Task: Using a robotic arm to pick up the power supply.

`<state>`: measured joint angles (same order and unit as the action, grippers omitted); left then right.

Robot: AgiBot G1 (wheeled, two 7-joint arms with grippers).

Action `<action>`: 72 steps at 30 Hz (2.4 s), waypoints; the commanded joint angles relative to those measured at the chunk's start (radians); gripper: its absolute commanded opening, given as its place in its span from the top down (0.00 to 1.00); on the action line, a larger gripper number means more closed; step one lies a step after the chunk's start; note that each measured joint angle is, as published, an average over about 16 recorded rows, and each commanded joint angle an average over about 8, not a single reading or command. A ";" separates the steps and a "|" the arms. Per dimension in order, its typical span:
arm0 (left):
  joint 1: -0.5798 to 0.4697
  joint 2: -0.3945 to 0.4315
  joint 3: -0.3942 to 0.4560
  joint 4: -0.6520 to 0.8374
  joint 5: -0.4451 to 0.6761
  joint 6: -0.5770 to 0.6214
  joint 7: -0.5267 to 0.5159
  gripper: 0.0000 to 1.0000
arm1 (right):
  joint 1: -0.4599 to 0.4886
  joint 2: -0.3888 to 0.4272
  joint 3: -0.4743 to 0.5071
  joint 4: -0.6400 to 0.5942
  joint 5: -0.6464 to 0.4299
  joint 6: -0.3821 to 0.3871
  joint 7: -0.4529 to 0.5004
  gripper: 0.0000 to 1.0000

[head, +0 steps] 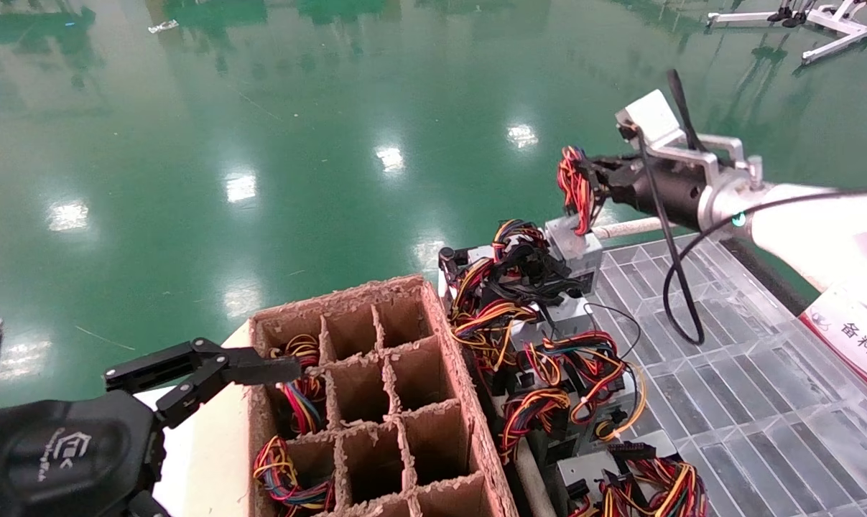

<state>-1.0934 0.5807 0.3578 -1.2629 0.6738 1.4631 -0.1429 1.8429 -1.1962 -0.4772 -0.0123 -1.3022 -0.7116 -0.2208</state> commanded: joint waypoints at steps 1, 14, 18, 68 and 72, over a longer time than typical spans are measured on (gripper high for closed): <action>0.000 0.000 0.000 0.000 0.000 0.000 0.000 0.00 | -0.022 0.006 0.016 -0.003 0.024 0.000 0.008 1.00; 0.000 0.000 0.000 0.000 0.000 0.000 0.000 0.00 | -0.096 0.030 0.062 0.013 0.089 0.016 -0.003 0.31; 0.000 0.000 0.000 0.000 0.000 0.000 0.000 0.00 | -0.103 0.031 0.065 0.015 0.094 0.021 -0.006 0.00; 0.000 0.000 0.000 0.001 0.000 0.000 0.000 0.00 | -0.378 0.262 0.118 0.552 0.291 -0.319 0.168 0.00; 0.000 0.000 0.000 0.001 0.000 0.000 0.000 0.00 | -0.423 0.300 0.128 0.638 0.324 -0.373 0.196 0.00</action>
<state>-1.0933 0.5805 0.3581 -1.2623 0.6734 1.4628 -0.1426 1.4199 -0.8967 -0.3497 0.6252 -0.9788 -1.0841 -0.0249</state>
